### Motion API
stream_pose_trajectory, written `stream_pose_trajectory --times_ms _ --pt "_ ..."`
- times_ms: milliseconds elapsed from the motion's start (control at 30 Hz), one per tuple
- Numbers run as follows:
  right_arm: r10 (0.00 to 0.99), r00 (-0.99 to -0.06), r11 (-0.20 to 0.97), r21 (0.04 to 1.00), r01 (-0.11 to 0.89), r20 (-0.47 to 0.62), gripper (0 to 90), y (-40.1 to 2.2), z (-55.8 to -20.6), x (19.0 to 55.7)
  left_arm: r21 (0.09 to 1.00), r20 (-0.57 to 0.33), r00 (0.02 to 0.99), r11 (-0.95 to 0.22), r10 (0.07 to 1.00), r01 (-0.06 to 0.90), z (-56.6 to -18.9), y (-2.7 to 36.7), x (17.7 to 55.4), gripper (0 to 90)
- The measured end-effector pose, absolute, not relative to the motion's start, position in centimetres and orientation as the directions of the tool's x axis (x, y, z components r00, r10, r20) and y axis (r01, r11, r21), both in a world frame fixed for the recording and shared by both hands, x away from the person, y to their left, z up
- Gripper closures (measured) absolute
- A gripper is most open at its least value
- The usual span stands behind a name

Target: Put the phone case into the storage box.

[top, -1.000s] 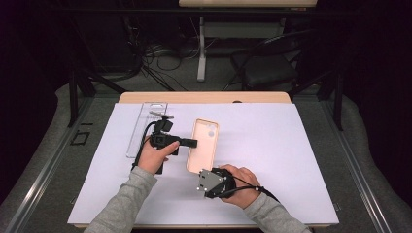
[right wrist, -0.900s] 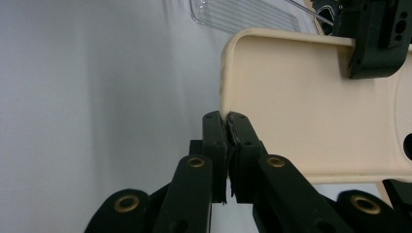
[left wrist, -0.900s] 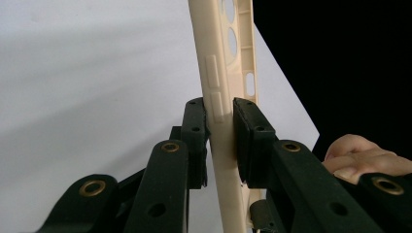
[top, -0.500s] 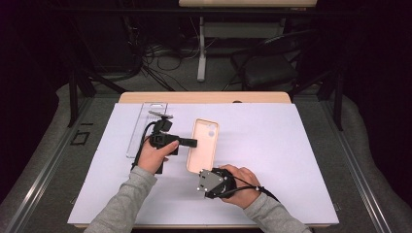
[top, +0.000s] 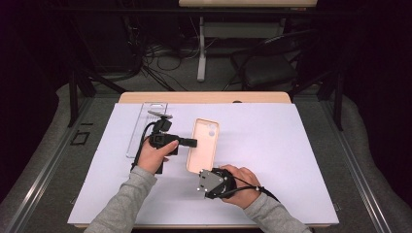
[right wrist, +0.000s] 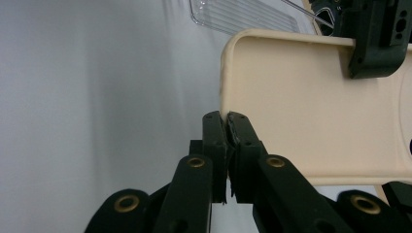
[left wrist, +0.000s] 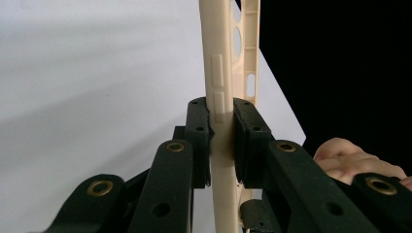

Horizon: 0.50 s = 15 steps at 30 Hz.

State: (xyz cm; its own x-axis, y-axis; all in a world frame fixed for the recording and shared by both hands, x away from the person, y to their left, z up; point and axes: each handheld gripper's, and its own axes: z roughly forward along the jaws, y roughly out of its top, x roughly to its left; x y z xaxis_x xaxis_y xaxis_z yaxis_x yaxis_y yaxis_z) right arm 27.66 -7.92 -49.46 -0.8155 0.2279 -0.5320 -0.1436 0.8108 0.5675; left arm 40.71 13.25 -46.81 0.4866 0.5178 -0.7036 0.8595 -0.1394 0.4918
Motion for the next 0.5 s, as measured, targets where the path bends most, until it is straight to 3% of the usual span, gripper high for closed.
stream_pose_trajectory --times_ms 500 --pt "0.221 -0.814 0.816 0.559 -0.148 -0.538 87.6 -7.92 -49.45 27.67 0.486 -0.712 0.48 -0.133 0.512 0.864 -46.85 13.25 40.73 79.8"
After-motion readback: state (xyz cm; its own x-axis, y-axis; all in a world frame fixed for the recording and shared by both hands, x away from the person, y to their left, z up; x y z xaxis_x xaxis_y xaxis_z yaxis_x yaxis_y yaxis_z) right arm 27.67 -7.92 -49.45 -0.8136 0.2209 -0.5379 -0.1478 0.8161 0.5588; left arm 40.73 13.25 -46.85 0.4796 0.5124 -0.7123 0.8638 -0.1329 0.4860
